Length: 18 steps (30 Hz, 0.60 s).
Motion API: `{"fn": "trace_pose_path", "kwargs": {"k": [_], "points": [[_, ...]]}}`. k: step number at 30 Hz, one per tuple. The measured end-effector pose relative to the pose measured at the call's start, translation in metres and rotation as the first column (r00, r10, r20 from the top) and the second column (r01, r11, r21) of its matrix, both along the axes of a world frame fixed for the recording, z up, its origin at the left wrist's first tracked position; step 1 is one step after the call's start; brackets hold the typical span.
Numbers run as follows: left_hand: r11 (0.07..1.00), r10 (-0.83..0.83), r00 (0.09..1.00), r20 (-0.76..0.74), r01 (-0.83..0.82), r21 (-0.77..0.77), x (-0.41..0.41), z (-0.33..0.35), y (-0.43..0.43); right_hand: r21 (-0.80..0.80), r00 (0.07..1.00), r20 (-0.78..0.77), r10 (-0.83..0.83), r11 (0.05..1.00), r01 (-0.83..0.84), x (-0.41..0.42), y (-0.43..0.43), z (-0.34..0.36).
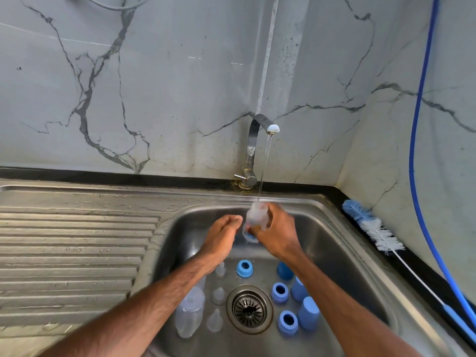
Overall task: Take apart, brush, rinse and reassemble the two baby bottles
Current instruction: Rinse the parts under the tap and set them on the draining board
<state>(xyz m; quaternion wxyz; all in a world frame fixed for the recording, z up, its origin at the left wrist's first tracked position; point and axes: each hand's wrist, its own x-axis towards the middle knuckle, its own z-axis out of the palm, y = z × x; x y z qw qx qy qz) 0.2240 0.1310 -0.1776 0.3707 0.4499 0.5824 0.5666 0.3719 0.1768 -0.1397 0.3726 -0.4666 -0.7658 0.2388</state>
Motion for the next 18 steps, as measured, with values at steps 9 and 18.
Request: {"fn": "trace_pose_path", "kwargs": {"k": [9, 18], "points": [[1.0, -0.001, 0.999, 0.047, 0.001, -0.017, 0.001, -0.005, 0.005, 0.014, 0.996, 0.092, -0.012, 1.0, 0.011, -0.003, 0.001, -0.005], [0.999, -0.014, 0.997, 0.082, 0.01, 0.054, -0.001, 0.001, 0.003, -0.707, 0.889, -0.453, -0.064, 0.633, -0.314, 0.003, 0.009, -0.007]]}}
